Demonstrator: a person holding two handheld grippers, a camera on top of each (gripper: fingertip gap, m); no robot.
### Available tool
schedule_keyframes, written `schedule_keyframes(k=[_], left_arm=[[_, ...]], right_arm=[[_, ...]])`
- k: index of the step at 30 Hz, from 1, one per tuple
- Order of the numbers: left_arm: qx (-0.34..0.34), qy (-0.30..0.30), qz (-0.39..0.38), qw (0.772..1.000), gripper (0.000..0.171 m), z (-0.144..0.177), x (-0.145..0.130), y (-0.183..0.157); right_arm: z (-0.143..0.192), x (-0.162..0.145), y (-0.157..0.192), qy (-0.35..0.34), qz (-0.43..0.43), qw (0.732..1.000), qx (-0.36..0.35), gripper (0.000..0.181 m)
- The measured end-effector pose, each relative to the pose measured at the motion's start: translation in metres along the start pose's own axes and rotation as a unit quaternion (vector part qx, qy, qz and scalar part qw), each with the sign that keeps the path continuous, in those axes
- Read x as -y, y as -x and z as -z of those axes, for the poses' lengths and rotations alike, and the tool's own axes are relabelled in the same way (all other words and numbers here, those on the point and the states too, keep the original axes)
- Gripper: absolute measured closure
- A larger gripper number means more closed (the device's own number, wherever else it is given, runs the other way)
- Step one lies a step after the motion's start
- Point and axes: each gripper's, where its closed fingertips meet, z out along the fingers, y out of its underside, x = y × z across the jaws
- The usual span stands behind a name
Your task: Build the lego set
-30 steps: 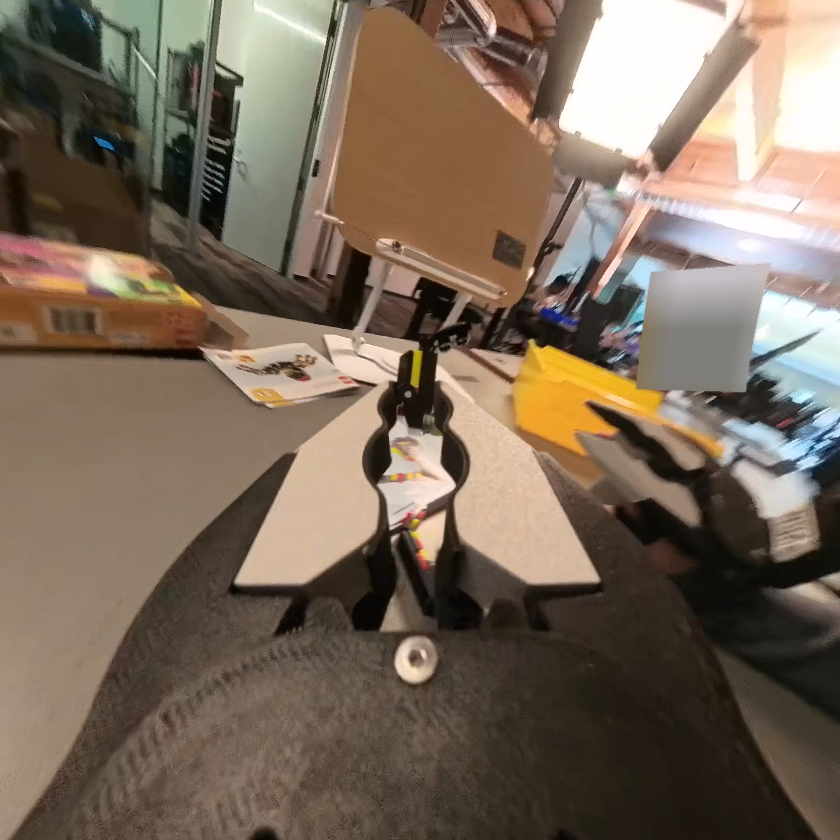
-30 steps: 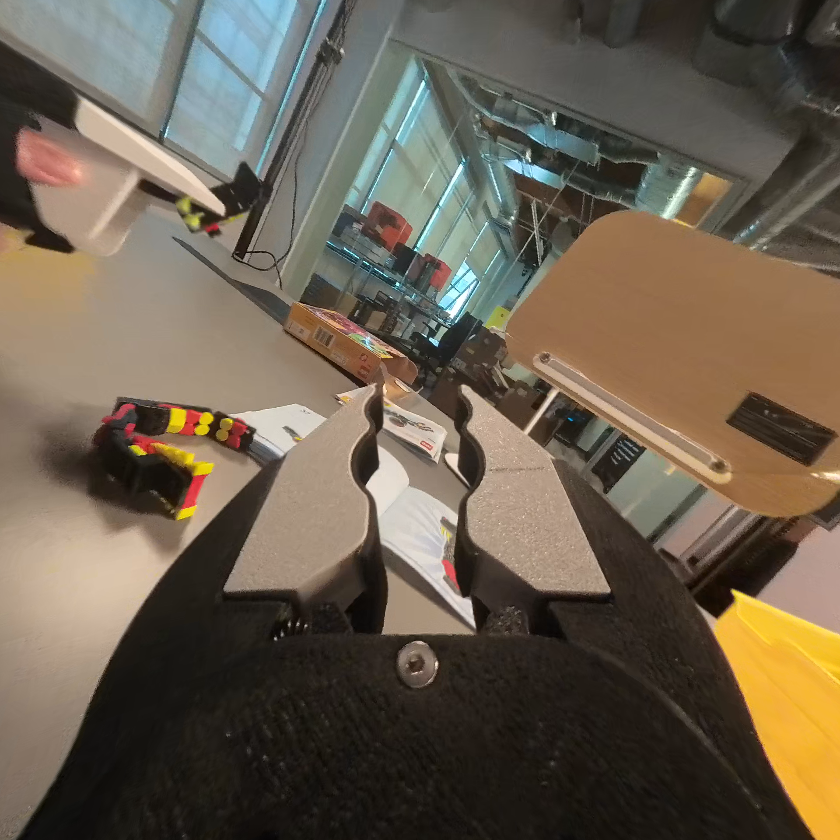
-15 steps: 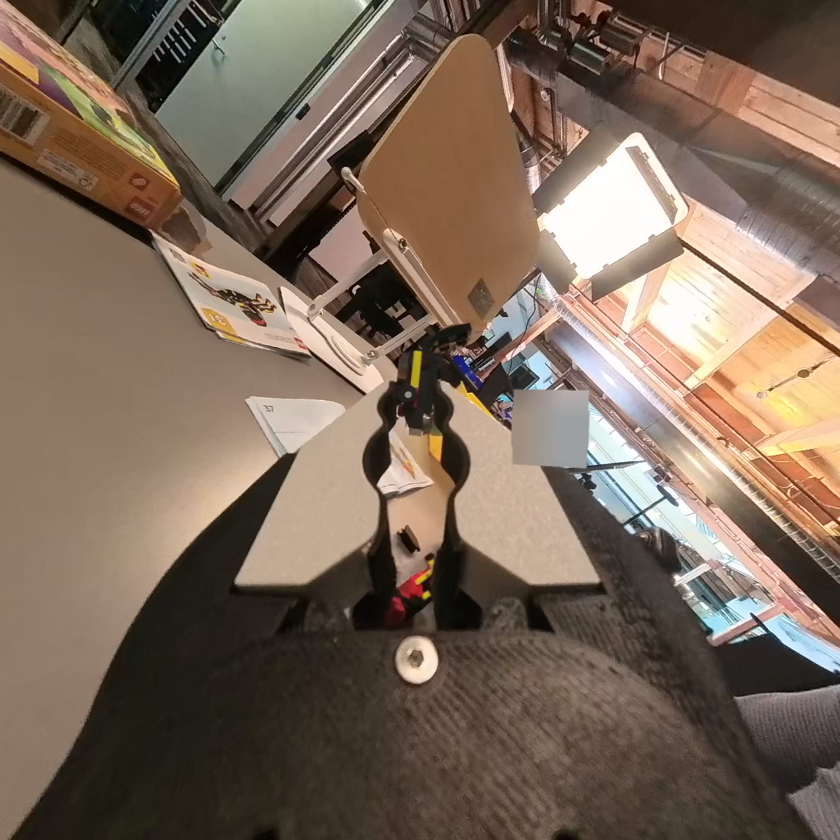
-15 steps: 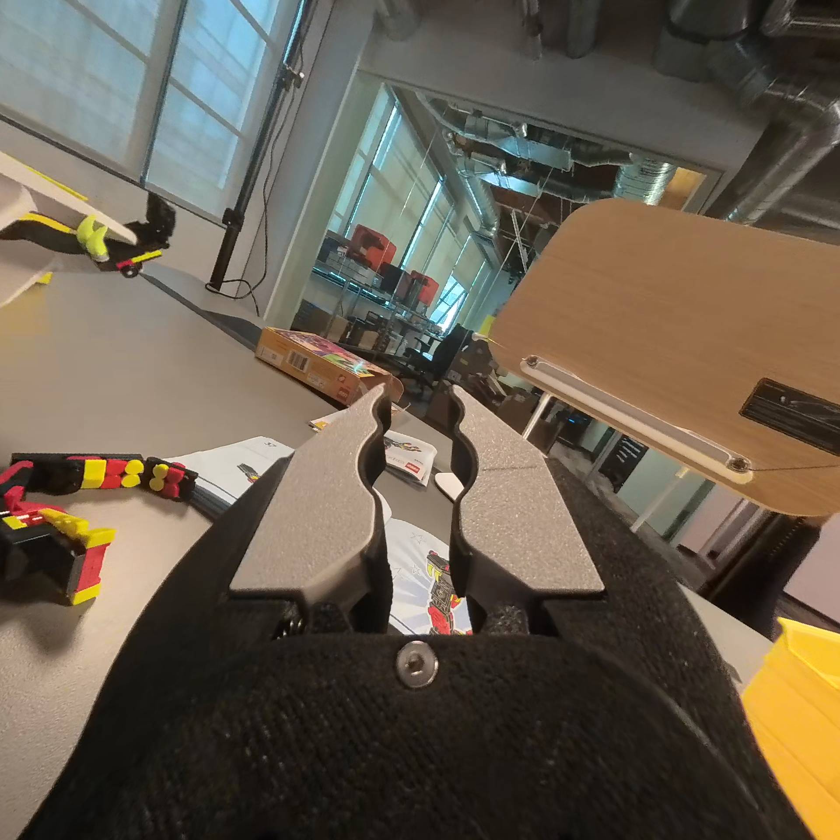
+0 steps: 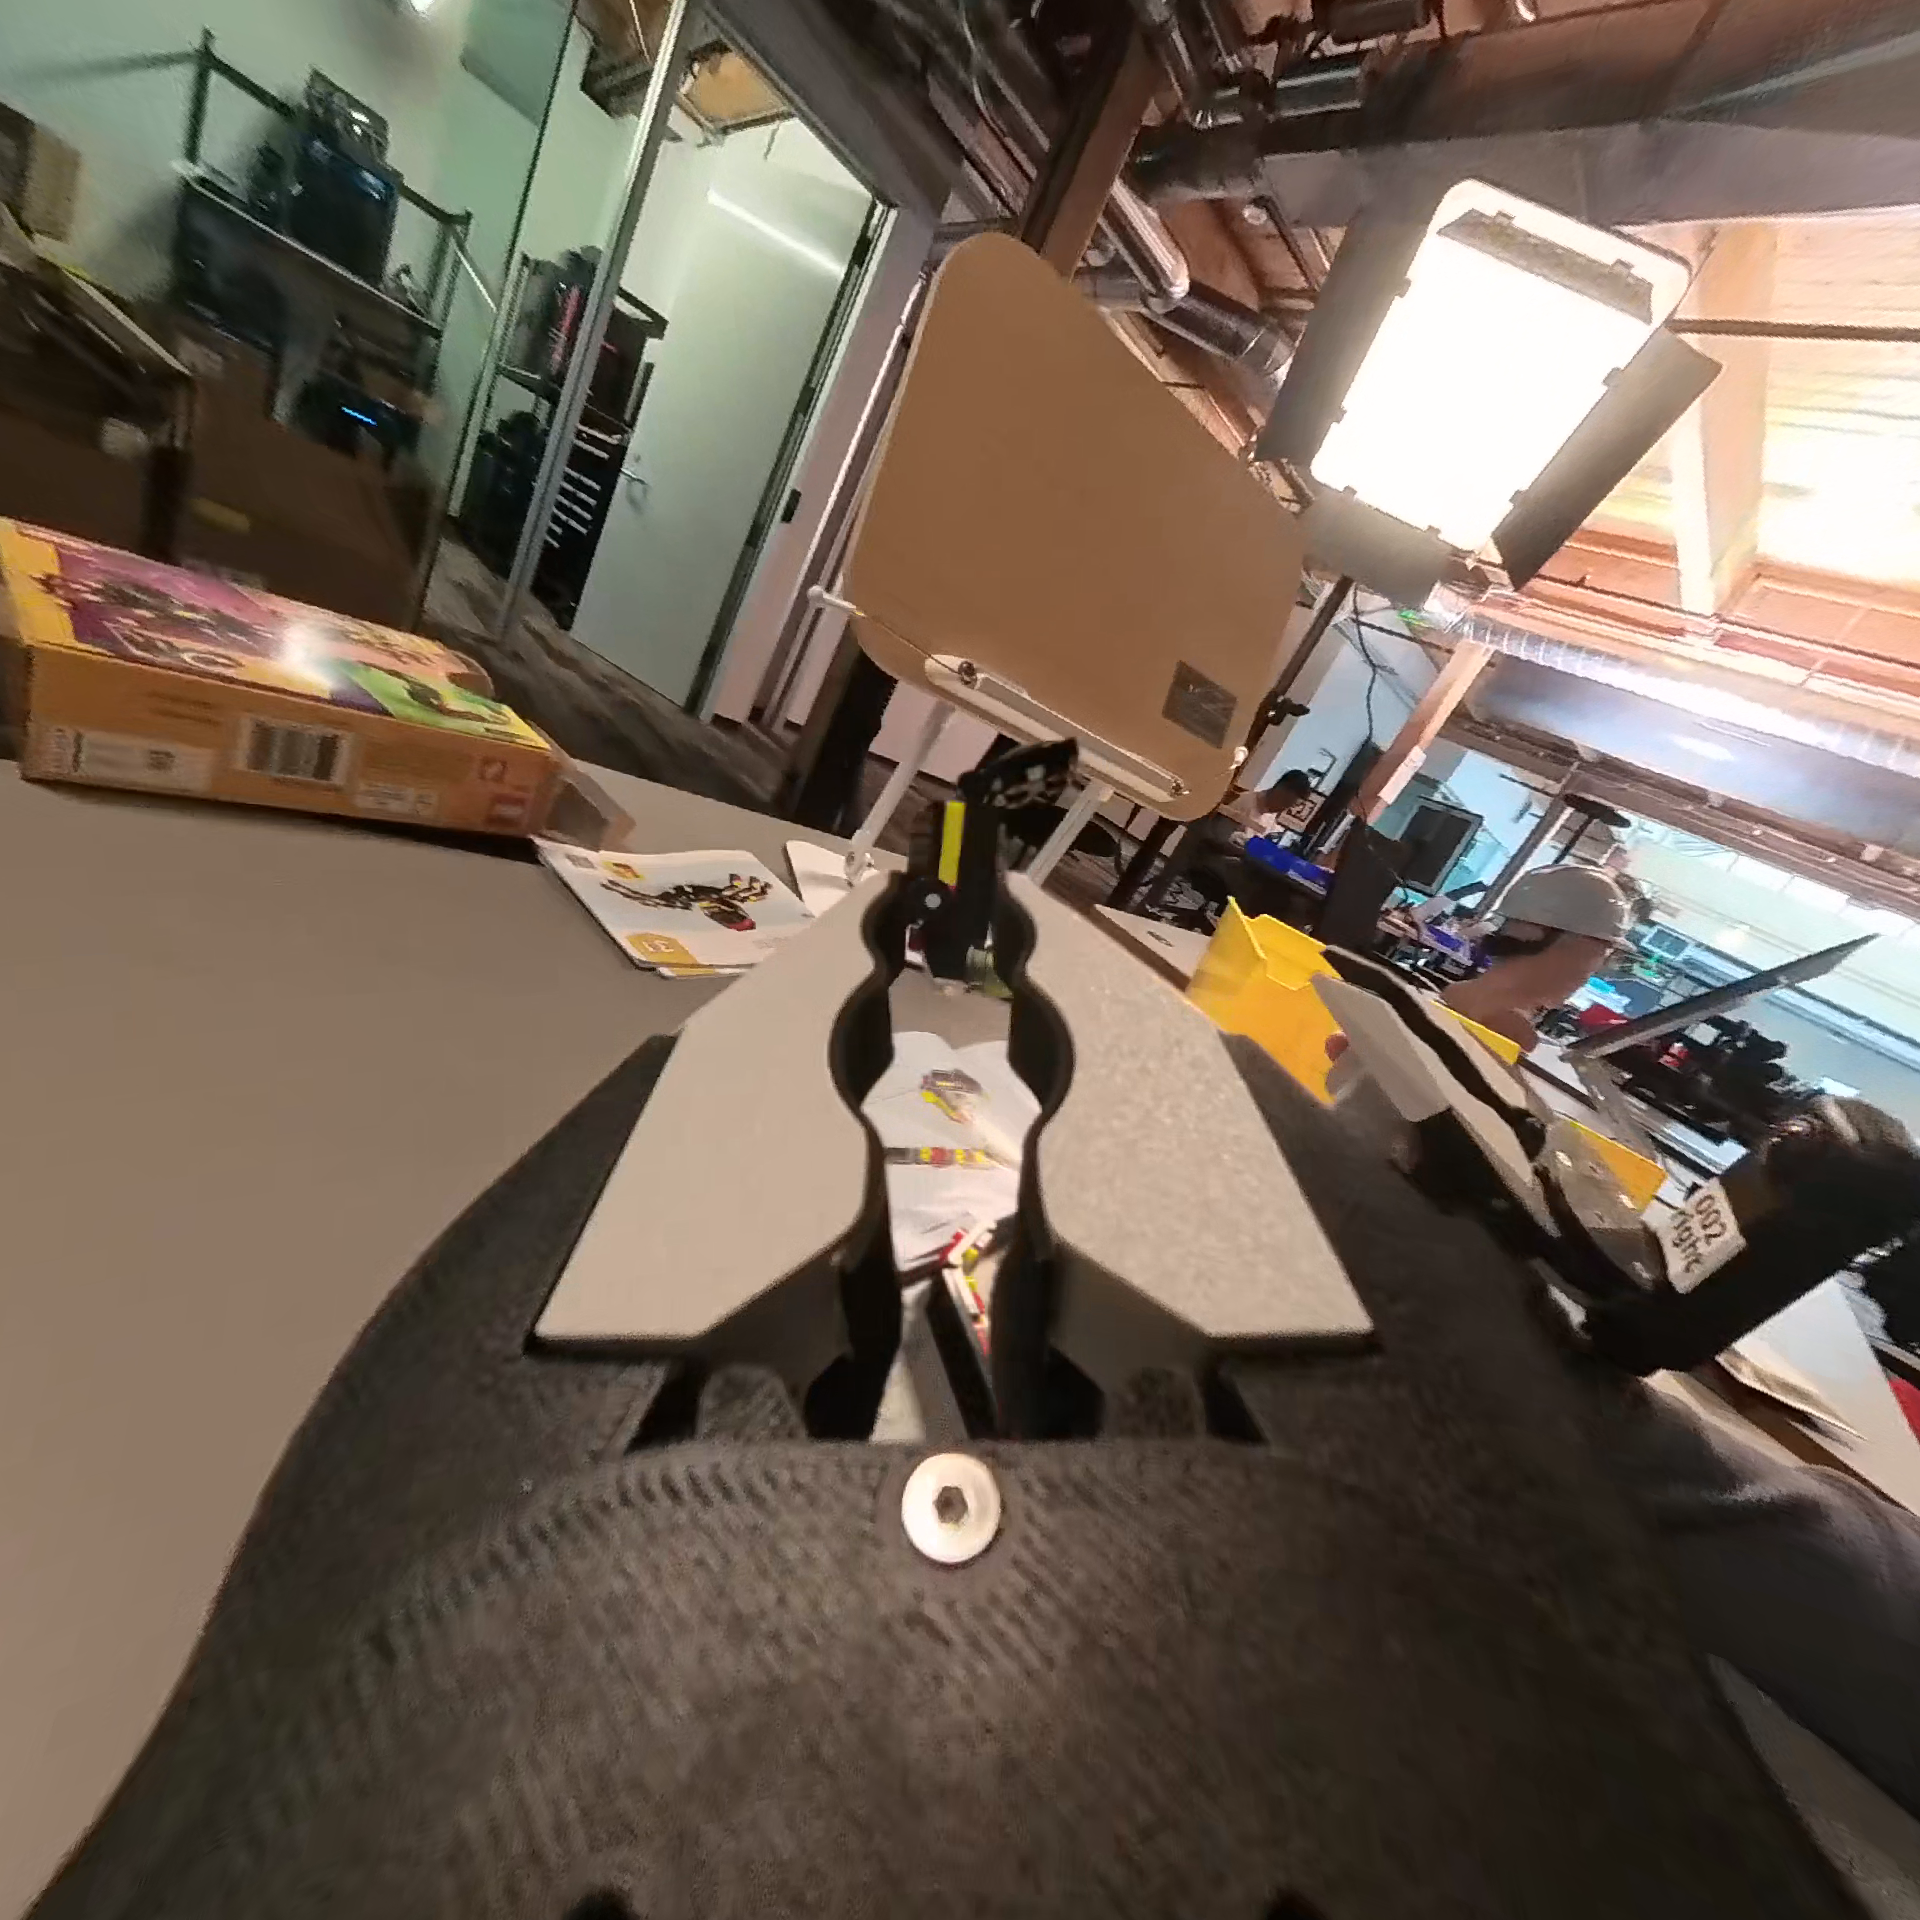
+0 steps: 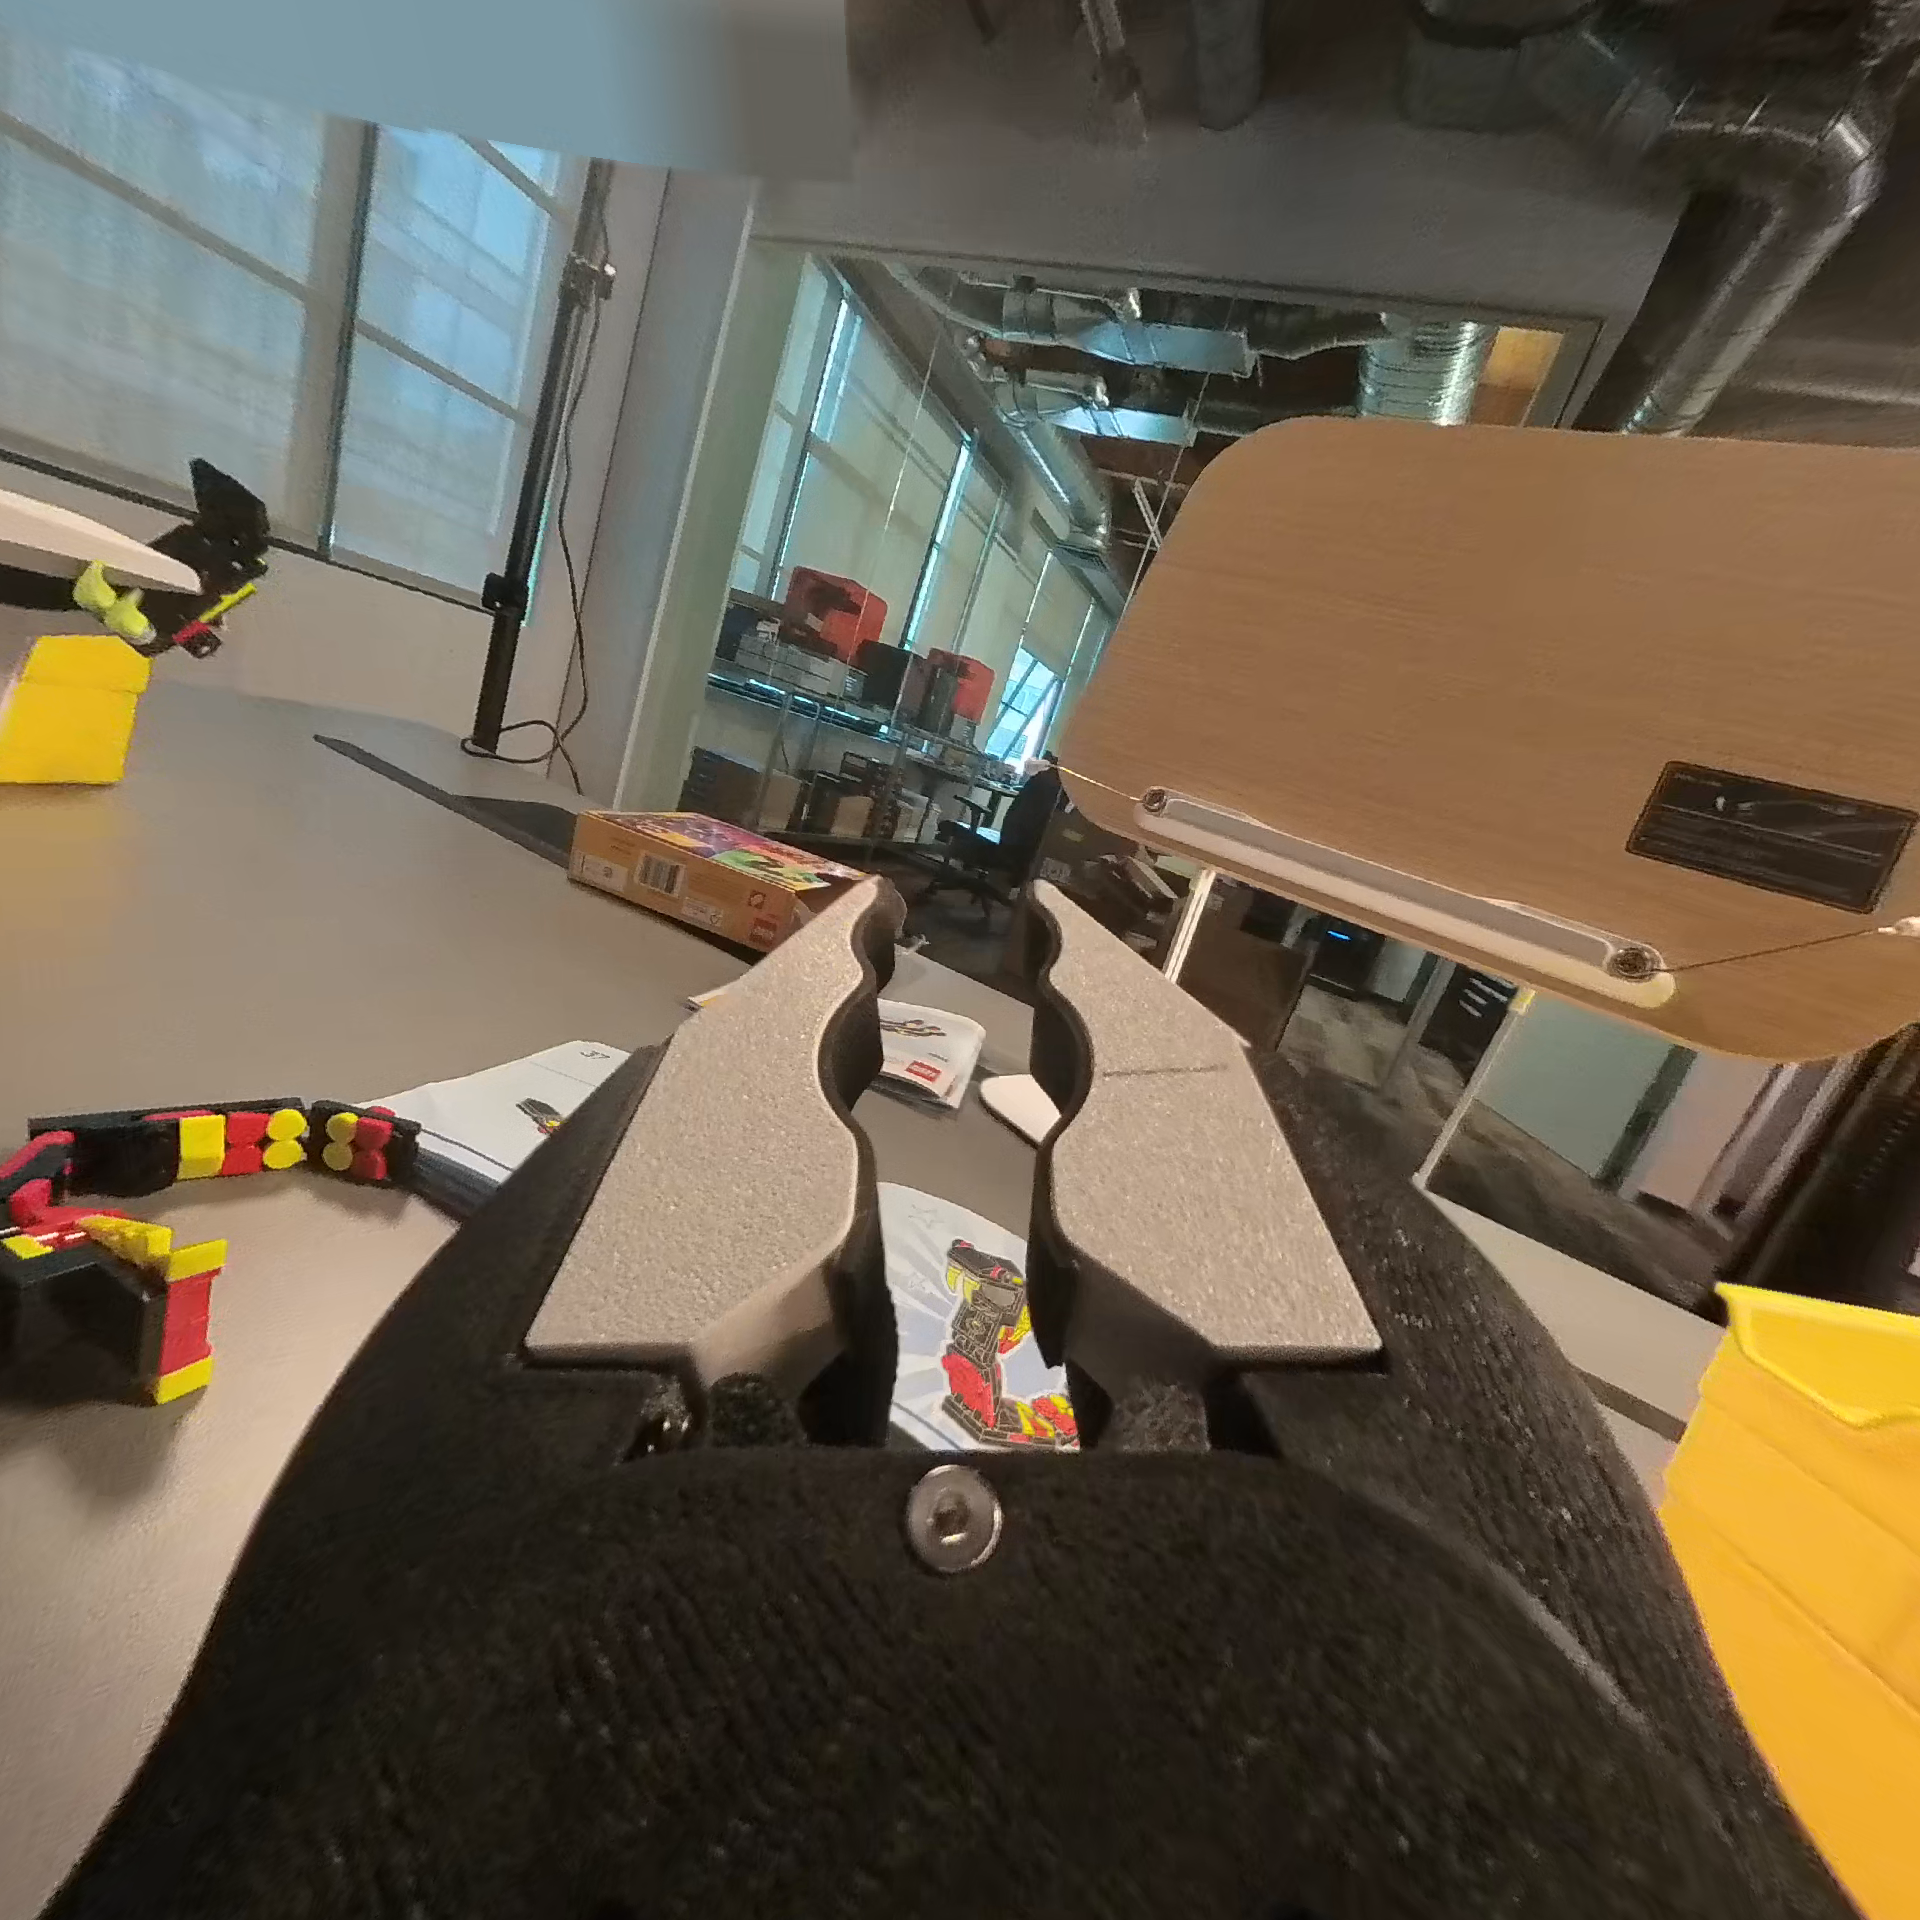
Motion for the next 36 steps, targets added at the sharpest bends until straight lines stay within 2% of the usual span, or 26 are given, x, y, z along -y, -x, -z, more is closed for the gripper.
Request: schedule_keyframes(k=[6, 11, 14, 17, 19, 22, 24, 30, 36], left_arm=[[0.012, -0.001, -0.043, 0.999, 0.157, 0.0, -0.003, -0.001], [0.022, 0.031, -0.048, 0.998, 0.157, -0.004, -0.014, 0.003], [0.015, 0.056, -0.046, 0.997, 0.157, -0.006, -0.022, 0.0], [0.013, 0.075, -0.06, 0.995, 0.157, -0.008, -0.027, -0.002], [0.011, 0.084, -0.065, 0.994, 0.157, -0.008, -0.029, -0.003], [-0.002, 0.114, -0.058, 0.992, 0.157, -0.01, -0.036, -0.007], [-0.016, 0.142, -0.046, 0.989, 0.157, -0.011, -0.045, -0.01], [-0.046, 0.189, -0.004, 0.981, 0.158, -0.012, -0.061, -0.018], [-0.036, 0.184, 0.003, 0.982, 0.158, -0.012, -0.057, -0.011]], right_arm=[[0.001, 0.002, 0.006, -0.003, 0.004, 1.0, 0.014, 0.16], [-0.001, 0.0, 0.016, 0.0, 0.021, 0.999, 0.033, 0.159], [0.001, -0.002, 0.032, 0.006, 0.019, 0.996, 0.087, 0.16], [0.013, -0.02, 0.068, 0.068, 0.007, 0.967, 0.245, 0.166], [0.026, -0.035, 0.079, 0.13, -0.005, 0.939, 0.319, 0.166], [0.05, -0.065, 0.092, 0.263, -0.047, 0.874, 0.405, 0.163], [0.065, -0.081, 0.099, 0.328, -0.056, 0.836, 0.437, 0.16], [0.072, -0.092, 0.1, 0.361, -0.038, 0.819, 0.445, 0.164], [0.072, -0.093, 0.099, 0.363, -0.038, 0.819, 0.442, 0.169]])
